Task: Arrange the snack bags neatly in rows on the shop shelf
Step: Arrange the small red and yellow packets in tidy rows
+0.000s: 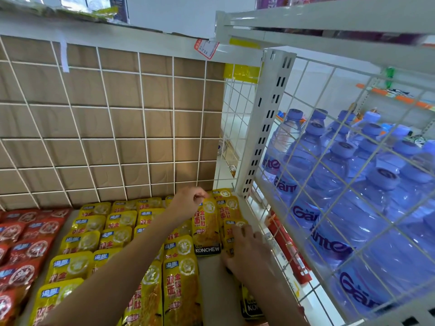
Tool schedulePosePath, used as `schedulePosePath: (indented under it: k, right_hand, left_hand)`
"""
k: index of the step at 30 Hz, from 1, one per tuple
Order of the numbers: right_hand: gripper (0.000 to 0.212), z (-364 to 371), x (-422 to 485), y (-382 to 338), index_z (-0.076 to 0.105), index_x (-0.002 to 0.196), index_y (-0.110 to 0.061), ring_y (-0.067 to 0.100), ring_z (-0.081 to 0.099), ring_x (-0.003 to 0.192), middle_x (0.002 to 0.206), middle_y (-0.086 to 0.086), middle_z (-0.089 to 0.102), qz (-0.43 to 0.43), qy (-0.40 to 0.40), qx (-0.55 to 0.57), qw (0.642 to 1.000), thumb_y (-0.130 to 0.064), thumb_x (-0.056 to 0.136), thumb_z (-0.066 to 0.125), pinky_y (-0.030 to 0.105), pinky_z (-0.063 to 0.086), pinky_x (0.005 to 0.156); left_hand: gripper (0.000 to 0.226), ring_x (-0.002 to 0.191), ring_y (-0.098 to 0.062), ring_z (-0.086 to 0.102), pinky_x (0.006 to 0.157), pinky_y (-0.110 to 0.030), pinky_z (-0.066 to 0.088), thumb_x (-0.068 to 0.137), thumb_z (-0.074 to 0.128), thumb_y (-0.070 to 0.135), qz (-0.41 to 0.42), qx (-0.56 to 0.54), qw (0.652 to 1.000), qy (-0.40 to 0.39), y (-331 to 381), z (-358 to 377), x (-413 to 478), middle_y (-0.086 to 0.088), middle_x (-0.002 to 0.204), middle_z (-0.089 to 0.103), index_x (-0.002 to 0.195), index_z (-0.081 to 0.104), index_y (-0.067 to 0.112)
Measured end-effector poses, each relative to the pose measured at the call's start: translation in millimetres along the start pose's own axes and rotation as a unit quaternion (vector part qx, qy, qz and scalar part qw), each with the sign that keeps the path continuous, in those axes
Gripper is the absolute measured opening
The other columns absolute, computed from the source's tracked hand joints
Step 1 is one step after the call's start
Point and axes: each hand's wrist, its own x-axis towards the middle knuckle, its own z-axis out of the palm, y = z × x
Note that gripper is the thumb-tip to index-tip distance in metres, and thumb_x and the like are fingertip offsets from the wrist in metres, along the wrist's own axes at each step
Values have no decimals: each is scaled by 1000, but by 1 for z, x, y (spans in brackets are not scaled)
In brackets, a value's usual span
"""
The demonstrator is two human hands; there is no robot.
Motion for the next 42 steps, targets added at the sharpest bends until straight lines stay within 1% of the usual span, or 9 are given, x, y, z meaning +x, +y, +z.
schedulePosePath:
  k: [10,18,22,25,27,29,32,39,42]
  right_hand:
    - [59,0,4,16,31,138,-25,25,38,124,141,1,33,-44,30,-1,999,-53,88,41,37,41,94]
    - [68,-2,6,18,25,142,-30,21,26,135,149,-2,25,-55,15,14,998,-56,83,49,40,28,106]
    - [66,-2,7,18,27,142,-30,18,25,136,149,-5,26,-48,28,52,997,-56,85,49,38,27,106]
    - [59,3,6,18,32,141,-25,20,30,133,147,-2,31,-46,46,45,997,-49,89,47,35,30,104]
    - [55,5,5,15,45,133,-18,26,44,125,138,4,45,-36,71,59,995,-44,85,52,39,40,97]
    - [51,9,8,14,63,112,-13,30,63,100,113,8,64,-30,105,63,992,-42,70,59,42,53,74]
    - [45,6,8,9,69,91,-15,25,68,77,91,4,69,-13,117,51,992,-43,57,61,37,54,54]
    - [49,3,8,10,67,99,-20,24,66,91,98,-1,68,-11,148,84,985,-51,72,41,42,51,75]
    - [51,0,12,10,65,110,-19,26,63,97,104,1,67,-30,152,114,981,-49,76,40,44,49,81]
  left_hand:
    - [23,94,-15,62,79,-23,46,90,53,4,-19,-3,999,-29,-2,8,-5,-2,110,68,105,69,10]
    - [20,89,-8,57,76,-19,41,88,57,8,-23,5,999,-24,-6,5,-7,-3,105,69,102,70,11]
    - [17,95,-12,59,82,-23,45,87,60,12,-22,7,998,-58,-8,0,-7,-2,104,69,101,70,14]
    - [16,93,-10,58,77,-19,40,87,62,16,-14,16,997,-73,-7,-1,-8,0,103,68,100,71,15]
    - [16,92,-6,56,72,-16,37,87,62,18,-5,28,996,-85,-6,-1,-8,4,102,67,101,71,17]
    - [16,90,-3,54,65,-8,35,87,63,20,-2,31,995,-93,-6,-1,-9,7,100,66,101,71,18]
    - [17,87,1,52,64,0,32,88,62,20,0,31,994,-107,-6,-1,-9,6,102,67,102,71,19]
    - [18,100,-9,57,87,-26,45,91,56,17,-22,23,995,-99,-11,-10,-11,6,109,66,102,70,20]
    - [16,96,-7,59,80,-18,45,86,63,17,-8,32,991,-130,-14,-12,-13,5,103,68,99,71,21]
